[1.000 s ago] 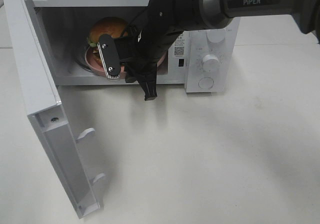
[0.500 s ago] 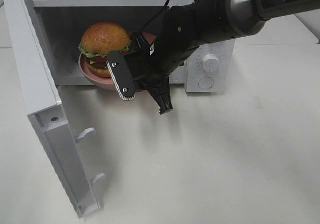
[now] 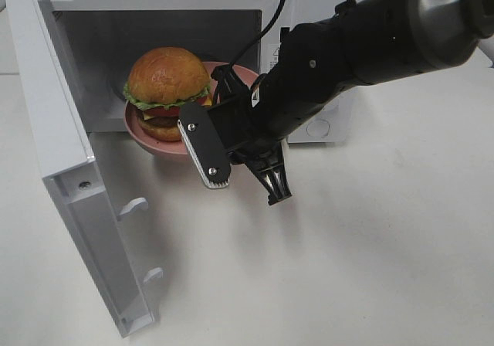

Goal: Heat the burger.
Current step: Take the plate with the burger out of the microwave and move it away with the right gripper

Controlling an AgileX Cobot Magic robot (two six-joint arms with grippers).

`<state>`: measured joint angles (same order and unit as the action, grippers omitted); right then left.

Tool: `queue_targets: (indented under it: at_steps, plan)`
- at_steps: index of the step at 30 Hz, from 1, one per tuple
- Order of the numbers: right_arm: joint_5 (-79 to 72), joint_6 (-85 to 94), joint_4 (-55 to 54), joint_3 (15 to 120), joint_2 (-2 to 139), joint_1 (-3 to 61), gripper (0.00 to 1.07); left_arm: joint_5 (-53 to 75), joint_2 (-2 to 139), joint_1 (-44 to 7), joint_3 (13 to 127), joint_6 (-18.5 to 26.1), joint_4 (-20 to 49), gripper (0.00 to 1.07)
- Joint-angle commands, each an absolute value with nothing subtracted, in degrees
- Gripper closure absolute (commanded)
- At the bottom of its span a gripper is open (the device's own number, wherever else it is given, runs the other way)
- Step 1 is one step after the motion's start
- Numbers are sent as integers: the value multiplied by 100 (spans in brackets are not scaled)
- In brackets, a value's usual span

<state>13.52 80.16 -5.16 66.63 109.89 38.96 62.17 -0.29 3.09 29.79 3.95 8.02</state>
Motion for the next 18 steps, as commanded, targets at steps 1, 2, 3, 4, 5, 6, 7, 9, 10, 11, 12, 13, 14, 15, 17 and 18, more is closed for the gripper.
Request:
queue_targets:
  at_steps: [1, 2, 3, 4, 5, 6, 7, 9, 10, 11, 12, 13, 14, 15, 17, 18]
  plan:
    - [934, 7924, -550, 6537, 10668, 3890, 107, 6154, -120, 321, 2974, 372, 831, 7]
    - [842, 7924, -550, 6331, 10514, 3890, 107, 6154, -120, 321, 2974, 372, 831, 7]
    - [762, 7924, -550, 6113, 10348, 3890, 107, 6154, -120, 321, 2974, 372, 831, 7]
    - [762, 7924, -550, 6113, 10348, 3890, 107, 6154, -120, 321, 2974, 372, 831, 7]
    - [722, 7924, -550, 6016, 10273, 3890, 107, 6154, -120, 321, 2974, 372, 831, 7]
    - [670, 7924, -550, 5804, 10101, 3890, 107, 6154, -120, 321, 2974, 372, 831, 7]
    - [670, 7924, -550, 5804, 10101, 3890, 107, 6154, -120, 321, 2974, 372, 831, 7]
    - [653, 7924, -550, 5695, 10010, 3890, 107, 6154, -120, 321, 2974, 372, 831, 7]
    - [647, 7924, -544, 5495, 9832, 3890, 107, 6154, -120, 321, 2974, 372, 831, 7]
    - [636, 7924, -544, 5277, 9631, 3890, 107, 6154, -120, 321, 2974, 372, 831, 7]
    - [636, 7924, -544, 5277, 9631, 3890, 107, 6154, -120, 321, 2974, 372, 831, 7]
    - [636, 7924, -544, 5174, 9528, 3890, 107, 6154, -120, 321, 2974, 372, 831, 7]
    - [630, 7924, -539, 4985, 9328, 3890, 107, 6154, -120, 321, 2974, 372, 831, 7]
    - [630, 7924, -539, 4985, 9328, 3890, 107, 6154, -120, 321, 2974, 372, 831, 7]
    - [579, 7924, -539, 4698, 9018, 3890, 107, 6154, -120, 321, 2974, 372, 831, 7]
    - [579, 7924, -539, 4698, 9018, 3890, 107, 6154, -120, 321, 2974, 372, 831, 7]
